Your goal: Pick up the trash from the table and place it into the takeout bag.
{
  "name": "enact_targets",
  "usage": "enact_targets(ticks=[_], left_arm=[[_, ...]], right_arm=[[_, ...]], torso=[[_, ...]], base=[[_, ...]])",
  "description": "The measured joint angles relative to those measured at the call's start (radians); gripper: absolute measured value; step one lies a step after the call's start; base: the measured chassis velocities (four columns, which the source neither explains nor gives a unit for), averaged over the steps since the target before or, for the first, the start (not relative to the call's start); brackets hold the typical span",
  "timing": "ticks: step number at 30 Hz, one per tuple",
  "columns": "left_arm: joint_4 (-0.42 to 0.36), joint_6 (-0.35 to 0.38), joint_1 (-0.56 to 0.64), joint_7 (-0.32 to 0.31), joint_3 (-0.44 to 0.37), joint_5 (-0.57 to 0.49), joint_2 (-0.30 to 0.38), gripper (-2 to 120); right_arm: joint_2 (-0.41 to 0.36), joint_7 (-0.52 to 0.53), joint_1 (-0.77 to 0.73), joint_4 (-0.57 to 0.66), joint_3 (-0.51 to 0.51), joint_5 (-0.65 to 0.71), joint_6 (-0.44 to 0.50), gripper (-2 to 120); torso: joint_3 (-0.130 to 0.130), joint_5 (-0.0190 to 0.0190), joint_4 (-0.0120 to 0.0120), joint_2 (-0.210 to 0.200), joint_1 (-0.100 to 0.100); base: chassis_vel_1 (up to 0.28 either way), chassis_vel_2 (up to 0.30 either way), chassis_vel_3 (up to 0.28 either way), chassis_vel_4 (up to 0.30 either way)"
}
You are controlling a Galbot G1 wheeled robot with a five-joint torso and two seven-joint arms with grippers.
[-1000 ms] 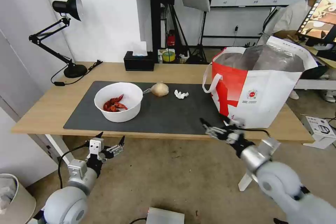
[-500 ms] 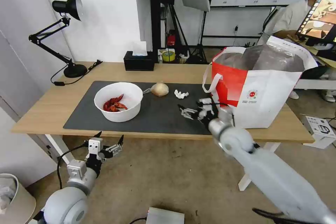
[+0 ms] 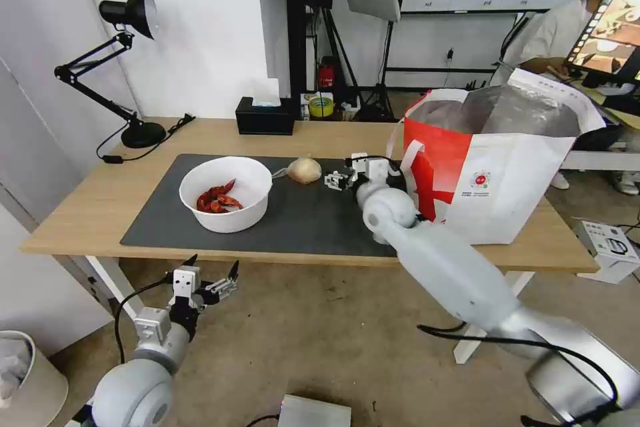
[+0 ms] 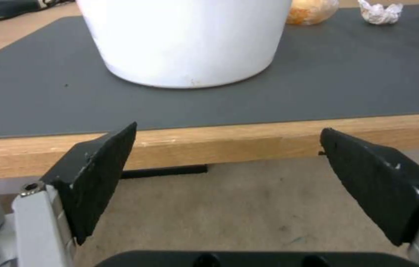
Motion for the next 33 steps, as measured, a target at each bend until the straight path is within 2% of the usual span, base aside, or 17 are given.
enact_targets(ticks=[9,21,33], left_arm=[[-0.003,0.0,0.006,0.0,-0.007,0.0,0.003,100],[0.005,-0.004,-0.001,0.0,-0.005,-0.001,0.006,100],[0.016,-0.005,-0.028,0.002,0.024,-0.003,0.011,100]], right_arm=[[0.075,-0.021,0.046,-0.148,0.019,-0.005,-0.003,100],[0.154,-0.026,0.074,-0.25,0.037,-0.026,-0.016,100],[0.133,-0.01,0.042,-0.221,0.048,-0.027,-0.033,100]], torso=[[0.0,0.0001,-0.0002,0.0,0.0],[0.0,0.0001,0.0,0.0,0.0],[0.0,0.0002,0.0,0.0,0.0]], base=[[0.0,0.0,0.0,0.0],[0.0,0.0,0.0,0.0],[0.0,0.0,0.0,0.0]])
